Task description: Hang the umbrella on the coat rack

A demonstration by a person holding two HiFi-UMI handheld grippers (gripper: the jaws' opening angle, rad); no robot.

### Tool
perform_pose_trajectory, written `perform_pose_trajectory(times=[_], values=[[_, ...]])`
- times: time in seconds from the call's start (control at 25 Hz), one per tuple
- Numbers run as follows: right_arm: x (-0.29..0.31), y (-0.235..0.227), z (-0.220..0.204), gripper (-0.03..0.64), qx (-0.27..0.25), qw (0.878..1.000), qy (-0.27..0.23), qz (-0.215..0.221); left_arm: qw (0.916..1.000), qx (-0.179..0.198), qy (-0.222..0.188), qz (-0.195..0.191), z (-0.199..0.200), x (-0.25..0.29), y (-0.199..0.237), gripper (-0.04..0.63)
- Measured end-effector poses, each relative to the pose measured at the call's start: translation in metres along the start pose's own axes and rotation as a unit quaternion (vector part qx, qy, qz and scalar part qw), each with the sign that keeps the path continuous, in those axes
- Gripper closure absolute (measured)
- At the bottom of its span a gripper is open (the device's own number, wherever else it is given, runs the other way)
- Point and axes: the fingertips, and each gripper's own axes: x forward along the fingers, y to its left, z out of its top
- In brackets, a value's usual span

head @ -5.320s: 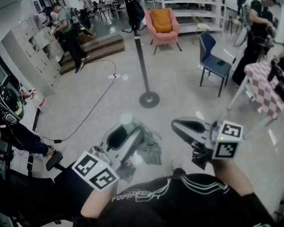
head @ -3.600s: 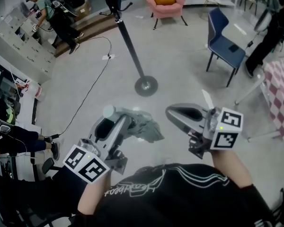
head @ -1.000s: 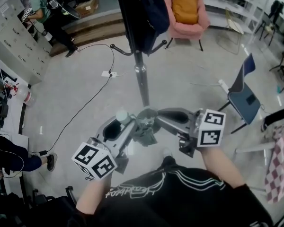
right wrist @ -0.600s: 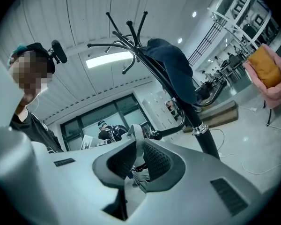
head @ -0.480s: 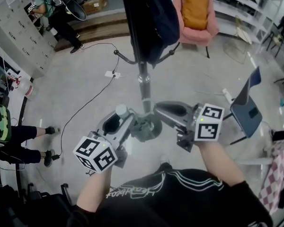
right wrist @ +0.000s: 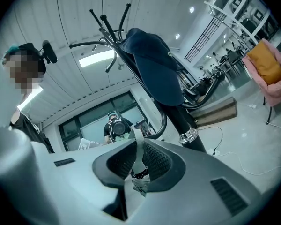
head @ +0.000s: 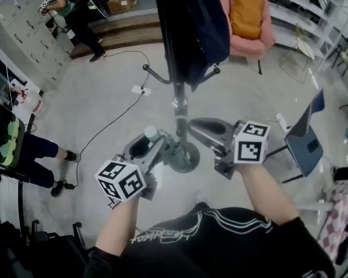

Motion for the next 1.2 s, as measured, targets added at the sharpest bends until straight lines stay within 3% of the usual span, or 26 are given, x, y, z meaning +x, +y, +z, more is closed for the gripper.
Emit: perform_pose_trajectory(times=[0.48,0.92,1.2], values=[[0.01,-0.031,-0.008,0.557,0.02,1.0,0.015,0.002,0.9988,0.012,0.043,0.021,-0.034,0.031,0.034,0.423],[-0.004,-0.037,-0.015,0.557,0.028,0.999,0.018,-0.005,0.9961,-0.007,0.083,0.028,-0.067,0.04,0.056,0.422],[-0.016,-0.041,-0.02,0.557,0.041,0.999,0.011,-0.023,0.9931,0.014,0.116,0.004,-0.087,0.046,0.05,0.417]])
